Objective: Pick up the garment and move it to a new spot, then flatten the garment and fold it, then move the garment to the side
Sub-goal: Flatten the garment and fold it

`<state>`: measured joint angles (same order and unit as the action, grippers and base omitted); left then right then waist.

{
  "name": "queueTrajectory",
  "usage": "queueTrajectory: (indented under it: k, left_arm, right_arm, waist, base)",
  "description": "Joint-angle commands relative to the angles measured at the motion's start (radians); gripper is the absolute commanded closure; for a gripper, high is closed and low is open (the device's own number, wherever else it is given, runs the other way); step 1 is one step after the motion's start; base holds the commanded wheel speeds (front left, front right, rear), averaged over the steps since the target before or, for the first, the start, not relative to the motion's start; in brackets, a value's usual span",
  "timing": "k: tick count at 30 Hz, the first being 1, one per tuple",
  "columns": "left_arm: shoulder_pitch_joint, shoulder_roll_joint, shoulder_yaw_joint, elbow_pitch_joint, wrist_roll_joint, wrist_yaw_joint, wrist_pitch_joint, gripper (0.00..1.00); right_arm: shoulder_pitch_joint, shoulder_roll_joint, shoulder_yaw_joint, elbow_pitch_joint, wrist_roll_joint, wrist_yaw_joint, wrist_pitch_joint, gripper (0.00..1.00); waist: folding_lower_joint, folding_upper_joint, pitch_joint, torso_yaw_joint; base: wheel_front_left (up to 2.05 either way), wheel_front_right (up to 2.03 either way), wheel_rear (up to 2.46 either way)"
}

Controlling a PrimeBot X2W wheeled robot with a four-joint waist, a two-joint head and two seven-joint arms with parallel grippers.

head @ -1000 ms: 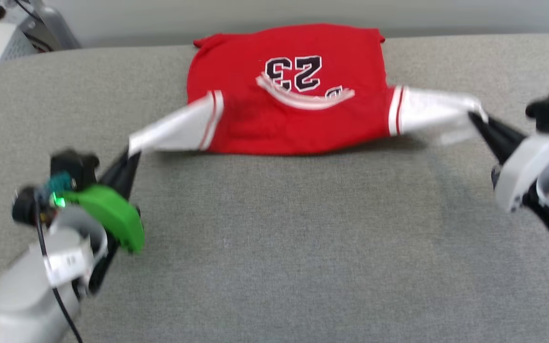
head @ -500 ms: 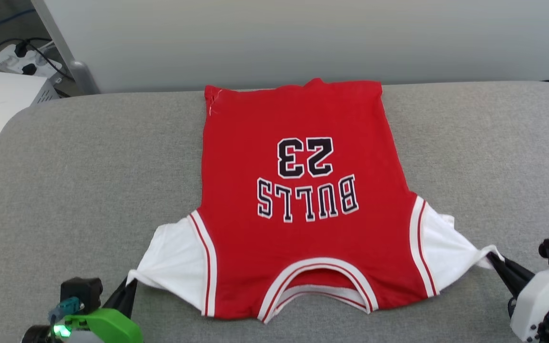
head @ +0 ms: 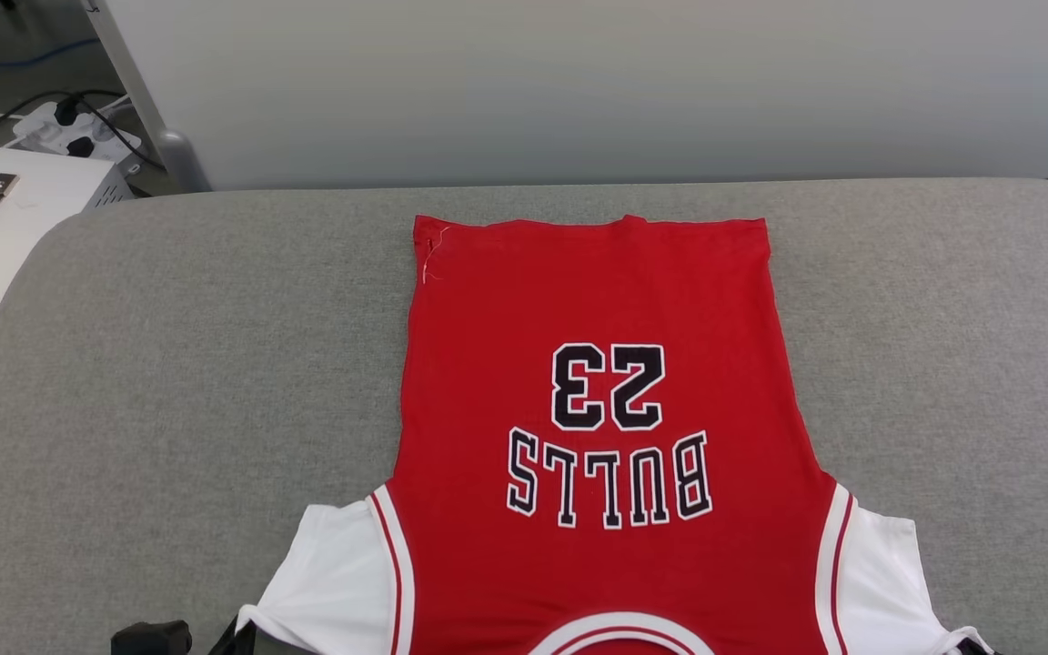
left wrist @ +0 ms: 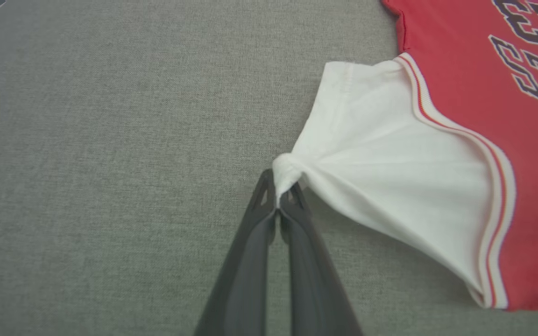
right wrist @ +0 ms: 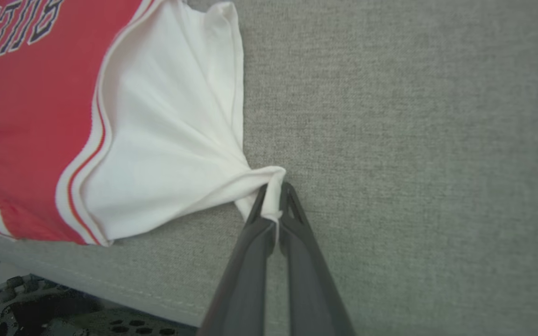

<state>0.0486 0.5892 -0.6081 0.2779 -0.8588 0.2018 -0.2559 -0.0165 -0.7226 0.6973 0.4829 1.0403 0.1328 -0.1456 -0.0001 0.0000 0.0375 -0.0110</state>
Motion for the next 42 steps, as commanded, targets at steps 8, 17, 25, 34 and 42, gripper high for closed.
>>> queueTrajectory:
  k: [8, 17, 25, 34, 42]
  left_arm:
    - [0.001, -0.036, 0.023, -0.020, 0.054, 0.001, -0.006, 1.00]
    - [-0.022, -0.070, 0.075, -0.082, 0.140, -0.003, -0.006, 1.00]
    - [-0.080, -0.109, 0.117, -0.144, 0.222, -0.008, -0.006, 1.00]
    - [-0.138, -0.186, 0.150, -0.223, 0.298, -0.032, -0.006, 1.00]
    - [-0.181, -0.258, 0.187, -0.261, 0.356, -0.076, -0.006, 1.00]
  right_arm:
    - [0.004, 0.023, -0.118, -0.027, -0.081, -0.002, 0.085, 0.00]
    - [-0.088, -0.042, -0.312, -0.155, -0.189, -0.002, 0.161, 0.00]
    - [-0.327, -0.059, -0.500, -0.310, -0.287, -0.002, 0.293, 0.00]
    - [-0.702, -0.019, -0.480, -0.259, -0.302, -0.002, 0.710, 0.00]
    - [-1.006, 0.046, -0.441, -0.083, -0.338, -0.002, 1.099, 0.00]
  waist:
    - [0.0001, 0.0000, 0.023, 0.006]
    - [0.0001, 0.0000, 0.080, 0.030]
    - [0.0001, 0.0000, 0.198, 0.084]
    - [0.0001, 0.0000, 0.363, 0.169]
    - [0.0001, 0.0000, 0.493, 0.238]
  base:
    - [0.00, 0.00, 0.00]
    - [0.00, 0.00, 0.00]
    - [0.00, 0.00, 0.00]
    - [0.00, 0.00, 0.00]
    - [0.00, 0.00, 0.00]
